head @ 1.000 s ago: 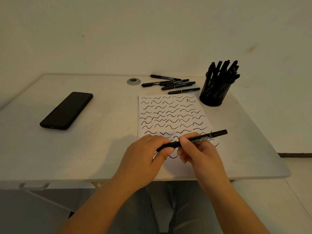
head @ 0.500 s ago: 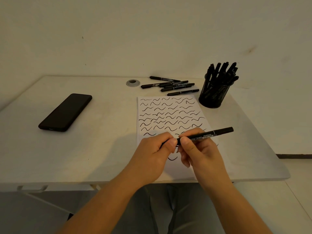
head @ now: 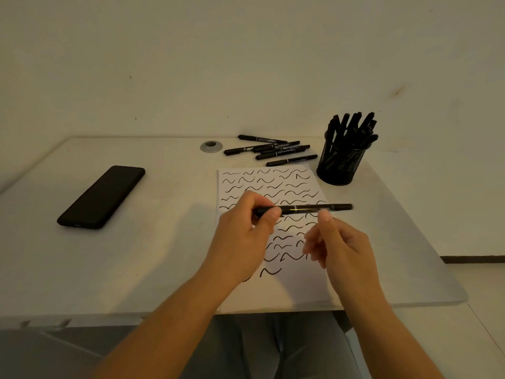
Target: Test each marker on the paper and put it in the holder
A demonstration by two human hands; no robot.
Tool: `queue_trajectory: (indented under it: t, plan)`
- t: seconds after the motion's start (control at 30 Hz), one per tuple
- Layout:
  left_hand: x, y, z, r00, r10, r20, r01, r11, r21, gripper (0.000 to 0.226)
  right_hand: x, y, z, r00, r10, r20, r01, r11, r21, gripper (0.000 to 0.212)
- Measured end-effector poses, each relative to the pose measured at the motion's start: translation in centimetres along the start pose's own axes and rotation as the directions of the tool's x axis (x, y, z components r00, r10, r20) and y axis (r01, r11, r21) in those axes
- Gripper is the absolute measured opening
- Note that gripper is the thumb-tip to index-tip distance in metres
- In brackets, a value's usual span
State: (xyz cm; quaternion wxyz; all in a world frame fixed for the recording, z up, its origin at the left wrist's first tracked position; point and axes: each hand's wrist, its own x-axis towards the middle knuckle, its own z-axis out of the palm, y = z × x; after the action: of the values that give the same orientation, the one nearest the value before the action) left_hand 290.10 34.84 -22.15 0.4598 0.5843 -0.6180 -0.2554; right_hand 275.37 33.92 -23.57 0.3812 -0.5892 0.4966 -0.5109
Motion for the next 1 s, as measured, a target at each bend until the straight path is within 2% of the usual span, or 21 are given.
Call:
queue_trajectory:
  t: [0.07,0.1,0.13,0.17,0.27,0.37,0.47,0.57,0.63,0.7,0.8,0.9,1.0]
  plan:
    - [1.0,0.3,-0.5,0.999,0.039,-0.019,-0.037,0.995,0.088,0.011,0.7,-0.2,-0.6,0.987,-0.149,-0.065,0.137,0.978,-0.159,0.030]
    - [1.4,0.4,-0.7,0.997,0.074,-0.009,-0.071,0.987,0.146,0.010,1.1,-0.4,-0.9,0.965,-0.254,-0.061,0.227,0.933,-0.279,0.020]
    - [1.8,0.6,-0.8,0.994,0.110,0.012,-0.110,0.973,0.205,0.008,1.6,-0.6,-1.2,0.939,-0.343,-0.016,0.309,0.866,-0.394,0.009]
    - [2.2,0.8,-0.8,0.989,0.146,0.035,-0.150,0.955,0.257,0.004,2.2,-0.9,-1.4,0.915,-0.400,0.047,0.372,0.793,-0.482,0.008]
    - [3.6,1.6,-0.4,0.959,0.257,0.118,-0.282,0.895,0.346,0.006,3.9,-1.3,-1.9,0.892,-0.397,0.216,0.445,0.689,-0.573,0.024]
    - [5.2,2.6,0.3,0.922,0.331,0.201,-0.385,0.839,0.384,0.011,5.5,-1.6,-2.5,0.876,-0.388,0.285,0.478,0.629,-0.613,0.021]
    - [7.1,3.6,0.9,0.901,0.379,0.212,-0.432,0.829,0.355,0.014,7.4,-1.8,-3.2,0.867,-0.402,0.295,0.493,0.601,-0.629,0.016]
    - [9.5,3.5,1.5,0.919,0.360,0.159,-0.392,0.875,0.283,0.034,9.7,-2.3,-3.6,0.887,-0.380,0.263,0.455,0.617,-0.642,0.013]
    - [11.1,2.8,2.0,0.933,0.330,0.141,-0.358,0.883,0.303,0.042,11.5,-2.7,-4.0,0.906,-0.364,0.215,0.413,0.653,-0.635,0.014]
    - [12.8,1.7,2.3,0.948,0.273,0.166,-0.316,0.877,0.361,0.042,13.2,-3.3,-4.7,0.923,-0.354,0.149,0.372,0.725,-0.579,0.015]
    - [15.2,-0.3,2.4,0.967,0.101,0.235,-0.201,0.868,0.454,0.033,15.4,-4.2,-6.0,0.940,-0.340,0.035,0.322,0.845,-0.427,0.013]
    - [17.0,-2.2,2.3,0.959,-0.023,0.282,-0.143,0.820,0.554,0.026,17.2,-4.7,-7.4,0.941,-0.321,-0.105,0.274,0.908,-0.316,0.017]
    - [18.6,-3.4,2.5,0.957,-0.067,0.283,-0.123,0.788,0.603,0.026,18.6,-5.0,-8.5,0.926,-0.311,-0.216,0.258,0.936,-0.241,0.019]
